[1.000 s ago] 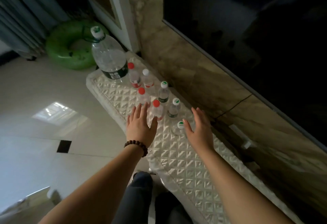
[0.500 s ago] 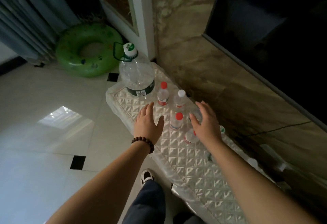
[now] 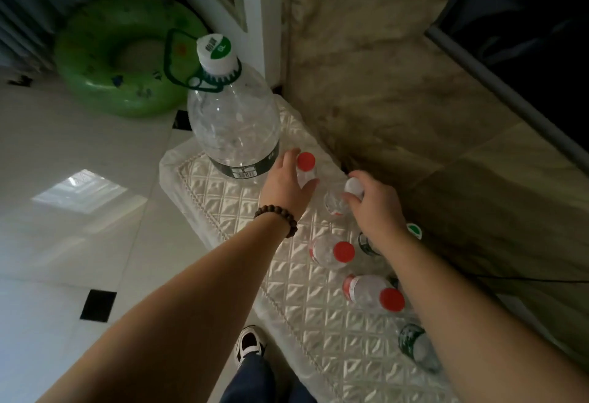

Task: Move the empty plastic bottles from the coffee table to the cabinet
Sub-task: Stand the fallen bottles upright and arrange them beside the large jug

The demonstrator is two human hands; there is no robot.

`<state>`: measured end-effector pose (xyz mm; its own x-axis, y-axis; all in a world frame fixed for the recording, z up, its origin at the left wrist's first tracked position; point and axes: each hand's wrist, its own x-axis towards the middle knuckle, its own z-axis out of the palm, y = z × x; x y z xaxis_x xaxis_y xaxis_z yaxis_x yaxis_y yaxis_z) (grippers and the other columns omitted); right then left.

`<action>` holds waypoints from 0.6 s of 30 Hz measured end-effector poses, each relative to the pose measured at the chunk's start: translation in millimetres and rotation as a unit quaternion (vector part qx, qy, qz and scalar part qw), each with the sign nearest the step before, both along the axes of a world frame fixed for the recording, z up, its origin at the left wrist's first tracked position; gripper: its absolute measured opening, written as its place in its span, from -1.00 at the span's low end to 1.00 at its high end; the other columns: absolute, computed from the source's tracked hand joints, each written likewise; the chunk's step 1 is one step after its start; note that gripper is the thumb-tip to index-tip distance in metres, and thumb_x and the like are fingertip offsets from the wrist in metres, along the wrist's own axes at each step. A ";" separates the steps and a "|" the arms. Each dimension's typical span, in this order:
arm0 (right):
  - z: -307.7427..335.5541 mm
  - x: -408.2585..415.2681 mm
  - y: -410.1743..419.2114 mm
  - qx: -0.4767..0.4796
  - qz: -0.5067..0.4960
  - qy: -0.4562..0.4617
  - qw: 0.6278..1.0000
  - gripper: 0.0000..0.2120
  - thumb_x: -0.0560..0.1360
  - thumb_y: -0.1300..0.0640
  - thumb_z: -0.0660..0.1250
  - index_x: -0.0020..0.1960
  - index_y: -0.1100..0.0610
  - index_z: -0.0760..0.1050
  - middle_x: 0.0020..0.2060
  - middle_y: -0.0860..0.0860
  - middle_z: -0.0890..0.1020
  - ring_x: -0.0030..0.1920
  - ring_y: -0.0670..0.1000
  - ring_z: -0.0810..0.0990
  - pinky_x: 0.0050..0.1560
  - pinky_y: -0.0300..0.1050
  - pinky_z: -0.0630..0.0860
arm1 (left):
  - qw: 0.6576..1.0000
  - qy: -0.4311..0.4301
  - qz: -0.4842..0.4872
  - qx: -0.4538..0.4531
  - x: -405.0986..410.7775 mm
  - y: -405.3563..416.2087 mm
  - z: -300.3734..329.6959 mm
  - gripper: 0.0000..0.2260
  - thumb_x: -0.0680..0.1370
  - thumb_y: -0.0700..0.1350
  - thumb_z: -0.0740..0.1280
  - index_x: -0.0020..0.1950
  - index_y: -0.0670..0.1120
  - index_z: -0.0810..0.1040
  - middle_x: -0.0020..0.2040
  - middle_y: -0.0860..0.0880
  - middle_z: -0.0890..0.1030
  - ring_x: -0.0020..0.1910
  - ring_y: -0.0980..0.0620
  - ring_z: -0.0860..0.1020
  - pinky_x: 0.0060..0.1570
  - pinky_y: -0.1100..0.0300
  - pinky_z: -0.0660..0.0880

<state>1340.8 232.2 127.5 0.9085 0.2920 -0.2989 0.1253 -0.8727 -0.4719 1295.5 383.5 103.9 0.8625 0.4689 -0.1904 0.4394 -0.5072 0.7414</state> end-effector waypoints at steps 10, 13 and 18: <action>-4.0 11.6 10.1 0.047 0.039 -0.043 0.997 -0.69 0.54 0.04 0.31 0.27 0.04 0.45 0.09 0.09 0.63 0.09 0.11 0.60 -0.01 -0.03 0.56 | 0.993 -0.073 0.090 0.007 -28.6 10.9 -13.4 -0.71 0.50 -0.05 0.37 0.19 -0.05 0.44 0.12 -0.01 0.57 0.03 0.03 0.51 -0.05 0.19 0.40; -1.7 19.5 28.8 0.059 0.065 -0.037 0.995 -0.69 0.53 0.01 0.31 0.25 0.03 0.45 0.07 0.11 0.63 0.07 0.14 0.59 -0.01 0.06 0.58 | 0.989 -0.075 0.128 0.005 -45.7 20.9 -13.1 -0.73 0.49 -0.06 0.39 0.16 0.00 0.45 0.07 0.03 0.58 0.01 0.08 0.50 -0.05 0.15 0.47; 1.3 32.2 70.5 0.057 0.122 -0.023 0.991 -0.67 0.53 0.04 0.32 0.27 0.06 0.43 0.06 0.13 0.62 0.08 0.15 0.59 0.05 0.08 0.57 | 0.981 -0.069 0.182 0.008 -47.7 36.4 -15.1 -0.76 0.49 -0.06 0.39 0.12 0.00 0.45 0.03 0.03 0.56 -0.02 0.10 0.47 -0.07 0.19 0.41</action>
